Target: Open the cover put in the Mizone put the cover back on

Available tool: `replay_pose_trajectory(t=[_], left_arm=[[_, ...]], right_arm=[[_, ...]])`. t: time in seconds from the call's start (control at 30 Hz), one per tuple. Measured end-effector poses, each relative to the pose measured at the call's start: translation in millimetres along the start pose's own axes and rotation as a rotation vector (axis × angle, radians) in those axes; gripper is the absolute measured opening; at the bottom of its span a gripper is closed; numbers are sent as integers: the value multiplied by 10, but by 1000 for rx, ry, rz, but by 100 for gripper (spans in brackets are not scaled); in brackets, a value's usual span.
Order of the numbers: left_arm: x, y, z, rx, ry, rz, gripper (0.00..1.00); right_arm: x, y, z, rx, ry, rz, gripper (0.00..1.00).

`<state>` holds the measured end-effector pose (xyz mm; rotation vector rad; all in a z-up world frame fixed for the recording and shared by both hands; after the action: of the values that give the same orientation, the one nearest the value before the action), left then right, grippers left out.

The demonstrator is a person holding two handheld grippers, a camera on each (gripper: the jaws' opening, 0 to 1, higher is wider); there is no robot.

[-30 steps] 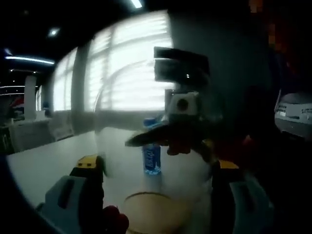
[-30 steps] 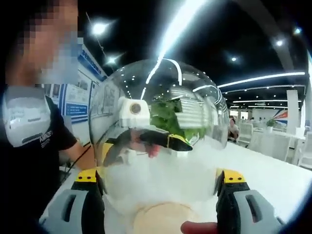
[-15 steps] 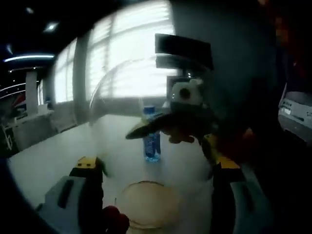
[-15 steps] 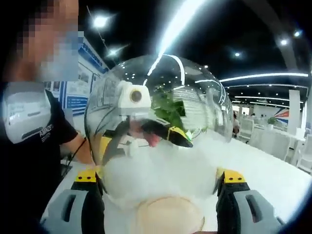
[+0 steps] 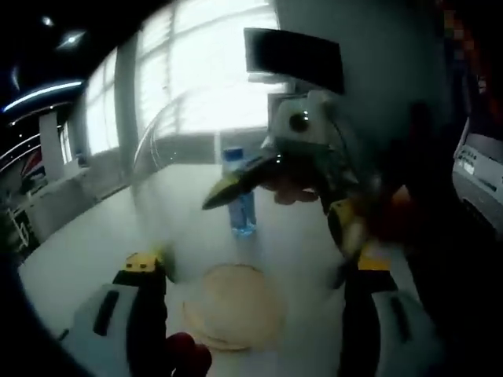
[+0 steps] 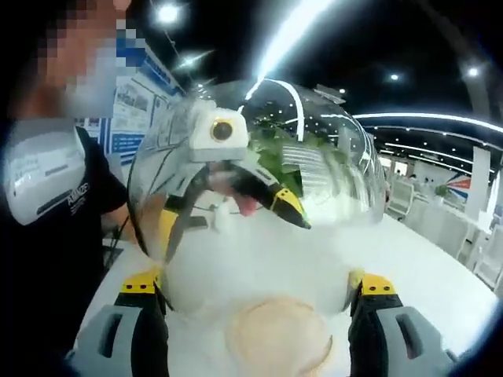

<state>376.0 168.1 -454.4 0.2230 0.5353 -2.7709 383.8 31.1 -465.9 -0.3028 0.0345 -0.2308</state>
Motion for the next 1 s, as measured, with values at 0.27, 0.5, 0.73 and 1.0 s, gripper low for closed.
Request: replay_pose_trajectory(t=[0.27,0.5,0.73,1.0], left_arm=[[55,0,12,-37,-10,-13,78],[174,-22,7,-109,61,-26,78],[238,-66,9,-142,52,-34,77],[318,-104,12,-156,78,-50,76]], right_arm=[[-38,-69,18,11,14,34,89],[-139,-86,-15,-38,-1,68,88],[-188,-89,8,-36,-9,96,89],[-257,-132,37,-33,-27,122,89]])
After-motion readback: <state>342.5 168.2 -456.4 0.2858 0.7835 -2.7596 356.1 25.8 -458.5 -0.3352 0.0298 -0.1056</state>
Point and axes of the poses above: the point that each gripper's makers call its tool centre point, and the gripper's own axes: y roughly forward along the fingers, x roughly to its right, z roughly out of its top, the point moved 7 cm from there along -y, roughly backward along the fingers, and after that the axes turned 8 degrees about y, right-handed, at the moved point
